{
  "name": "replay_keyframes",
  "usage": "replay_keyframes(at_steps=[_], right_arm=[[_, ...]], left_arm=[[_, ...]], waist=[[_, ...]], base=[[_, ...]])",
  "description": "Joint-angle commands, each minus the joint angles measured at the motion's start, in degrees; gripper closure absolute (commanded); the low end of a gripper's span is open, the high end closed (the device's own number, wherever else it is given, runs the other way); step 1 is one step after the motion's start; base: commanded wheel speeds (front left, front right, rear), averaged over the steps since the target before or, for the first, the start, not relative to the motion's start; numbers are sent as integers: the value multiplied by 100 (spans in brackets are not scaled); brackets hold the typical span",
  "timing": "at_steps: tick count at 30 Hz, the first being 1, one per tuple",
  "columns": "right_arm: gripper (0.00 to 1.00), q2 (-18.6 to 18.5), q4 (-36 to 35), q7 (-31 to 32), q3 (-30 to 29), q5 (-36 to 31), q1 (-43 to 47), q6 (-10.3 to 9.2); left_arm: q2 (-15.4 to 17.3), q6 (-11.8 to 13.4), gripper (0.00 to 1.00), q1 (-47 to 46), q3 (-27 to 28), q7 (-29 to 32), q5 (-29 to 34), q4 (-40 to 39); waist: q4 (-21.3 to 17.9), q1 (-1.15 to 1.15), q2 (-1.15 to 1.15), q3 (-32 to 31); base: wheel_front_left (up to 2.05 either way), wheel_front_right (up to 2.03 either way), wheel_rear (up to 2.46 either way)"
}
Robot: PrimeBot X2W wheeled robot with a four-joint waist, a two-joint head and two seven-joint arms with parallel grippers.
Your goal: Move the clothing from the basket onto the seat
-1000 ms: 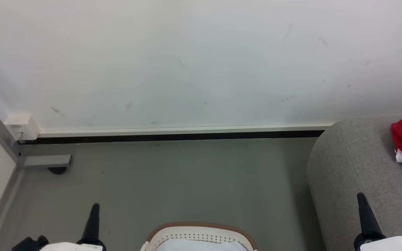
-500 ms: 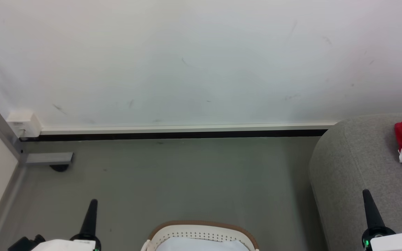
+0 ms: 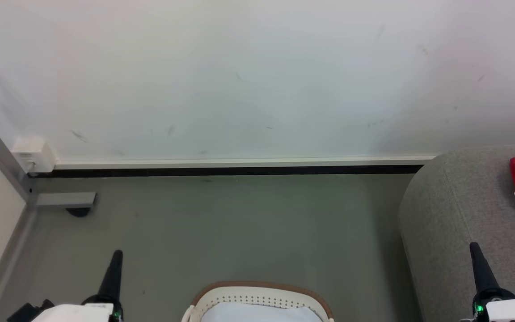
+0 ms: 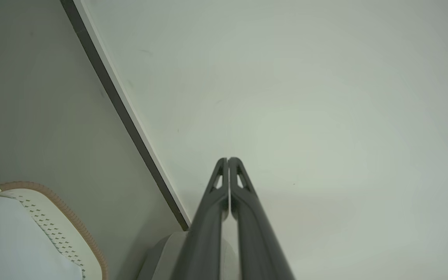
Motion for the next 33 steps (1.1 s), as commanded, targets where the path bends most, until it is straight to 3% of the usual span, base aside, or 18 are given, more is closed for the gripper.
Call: replay_keyframes(at_steps=[1, 33], right_arm=[[100, 7, -26, 31, -52, 162, -134, -10], [100, 37, 1, 393, -363, 1357, -197, -13]], left_arm=[[47, -16, 100, -102, 33, 41, -163, -64], [52, -62, 100, -184, 179, 405, -1431, -125]], waist=[[5, 0, 0, 4], [117, -1, 0, 90]], base=[[0, 0, 0], [0, 0, 0]])
